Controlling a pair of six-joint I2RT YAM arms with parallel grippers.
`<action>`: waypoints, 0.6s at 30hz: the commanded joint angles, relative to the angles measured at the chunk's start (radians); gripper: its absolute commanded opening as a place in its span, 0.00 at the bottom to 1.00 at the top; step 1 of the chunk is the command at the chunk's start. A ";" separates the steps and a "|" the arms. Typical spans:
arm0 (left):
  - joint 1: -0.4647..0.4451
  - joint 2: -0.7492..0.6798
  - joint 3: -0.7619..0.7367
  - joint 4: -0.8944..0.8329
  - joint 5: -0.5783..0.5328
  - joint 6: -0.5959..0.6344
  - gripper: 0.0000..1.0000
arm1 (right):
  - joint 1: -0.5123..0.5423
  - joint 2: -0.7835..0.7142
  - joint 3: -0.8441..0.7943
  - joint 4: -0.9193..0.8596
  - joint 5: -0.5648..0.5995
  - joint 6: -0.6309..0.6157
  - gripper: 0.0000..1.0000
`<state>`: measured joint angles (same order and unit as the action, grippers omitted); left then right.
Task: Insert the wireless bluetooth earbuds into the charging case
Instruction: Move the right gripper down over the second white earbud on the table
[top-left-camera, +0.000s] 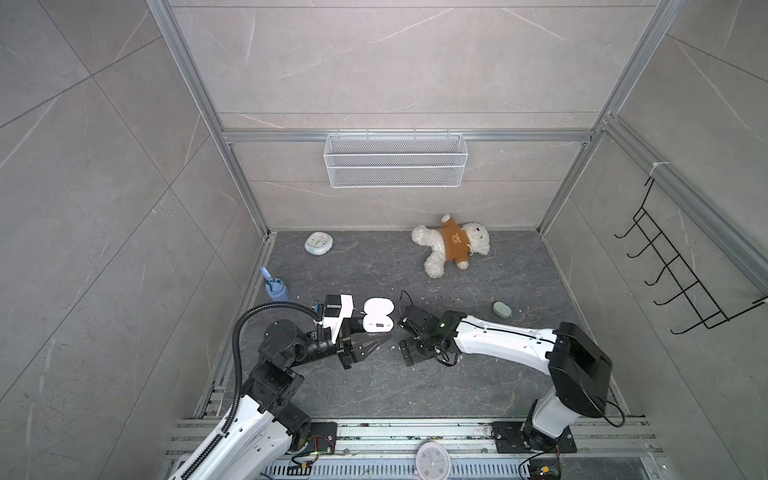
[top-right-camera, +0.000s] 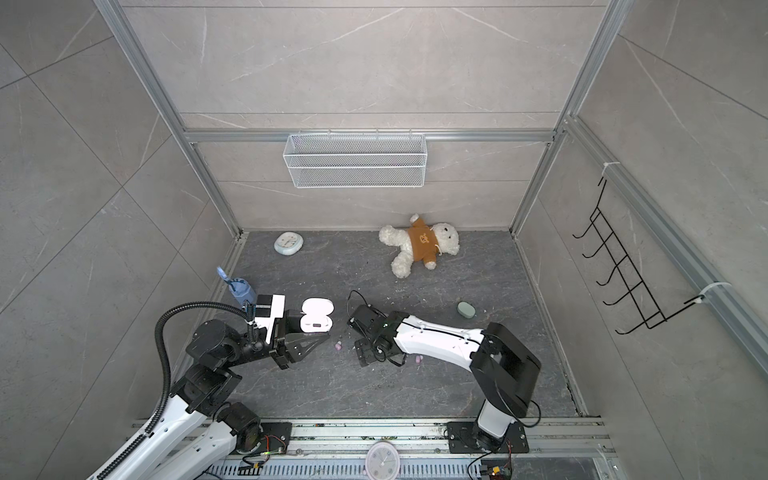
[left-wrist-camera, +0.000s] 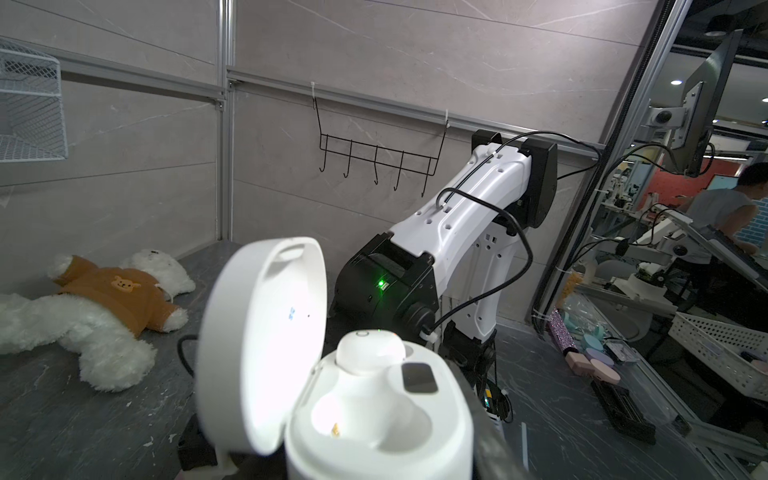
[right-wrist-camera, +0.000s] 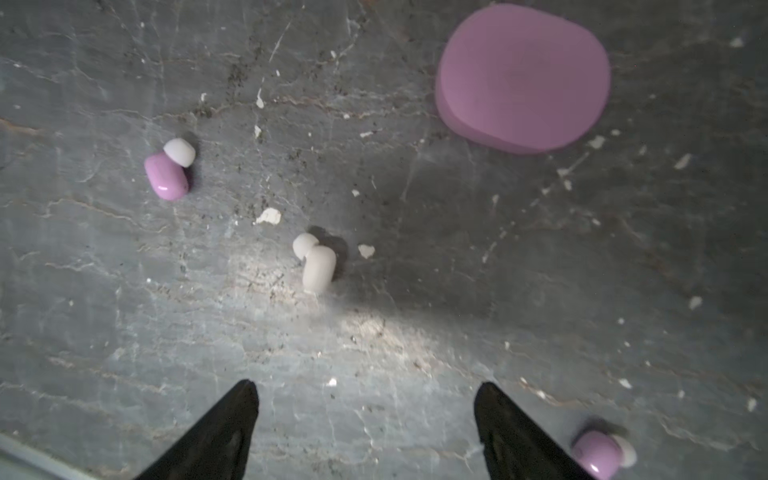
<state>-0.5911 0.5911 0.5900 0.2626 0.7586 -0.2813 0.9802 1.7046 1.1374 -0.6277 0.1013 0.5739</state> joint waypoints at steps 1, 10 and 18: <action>0.001 -0.039 0.002 -0.073 -0.036 0.045 0.25 | 0.010 0.059 0.053 0.011 0.055 -0.030 0.84; 0.001 -0.082 0.005 -0.115 -0.056 0.064 0.24 | 0.013 0.155 0.088 0.006 0.079 -0.042 0.81; 0.001 -0.091 0.005 -0.129 -0.062 0.070 0.23 | 0.016 0.198 0.093 -0.025 0.122 -0.033 0.81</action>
<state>-0.5911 0.5091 0.5900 0.1261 0.7078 -0.2356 0.9894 1.8820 1.2121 -0.6132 0.1795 0.5453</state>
